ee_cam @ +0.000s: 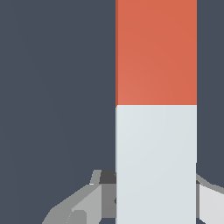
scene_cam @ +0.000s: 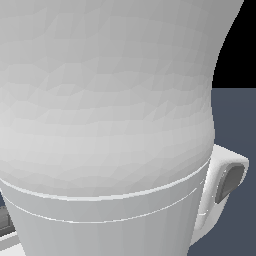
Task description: Insert the peg into the horizontal hole in a box.
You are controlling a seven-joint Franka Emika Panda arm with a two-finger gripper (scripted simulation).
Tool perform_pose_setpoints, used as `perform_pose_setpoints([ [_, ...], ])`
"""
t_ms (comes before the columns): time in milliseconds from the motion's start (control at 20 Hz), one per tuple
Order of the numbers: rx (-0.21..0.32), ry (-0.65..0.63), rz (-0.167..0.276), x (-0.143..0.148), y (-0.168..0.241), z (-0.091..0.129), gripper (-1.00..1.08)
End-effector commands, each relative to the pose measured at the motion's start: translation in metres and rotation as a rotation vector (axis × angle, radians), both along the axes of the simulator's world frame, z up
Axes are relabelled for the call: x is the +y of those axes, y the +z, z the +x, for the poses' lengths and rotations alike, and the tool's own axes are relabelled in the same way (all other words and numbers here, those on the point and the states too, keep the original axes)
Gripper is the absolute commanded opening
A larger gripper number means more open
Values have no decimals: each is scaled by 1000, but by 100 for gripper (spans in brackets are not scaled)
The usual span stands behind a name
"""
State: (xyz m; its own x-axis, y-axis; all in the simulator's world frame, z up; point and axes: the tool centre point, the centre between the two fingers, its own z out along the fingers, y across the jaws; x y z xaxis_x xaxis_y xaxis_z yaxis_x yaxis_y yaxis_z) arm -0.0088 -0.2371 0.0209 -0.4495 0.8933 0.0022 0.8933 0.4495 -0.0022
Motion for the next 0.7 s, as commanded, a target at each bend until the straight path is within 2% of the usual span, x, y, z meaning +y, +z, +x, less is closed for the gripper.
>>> perform_pose_setpoints([
  [0, -3, -5, 0, 18, 4, 2, -100],
  [250, -3, -22, -1, 67, 11, 4, -100],
  [650, -3, -56, -1, 162, 26, 13, -100],
])
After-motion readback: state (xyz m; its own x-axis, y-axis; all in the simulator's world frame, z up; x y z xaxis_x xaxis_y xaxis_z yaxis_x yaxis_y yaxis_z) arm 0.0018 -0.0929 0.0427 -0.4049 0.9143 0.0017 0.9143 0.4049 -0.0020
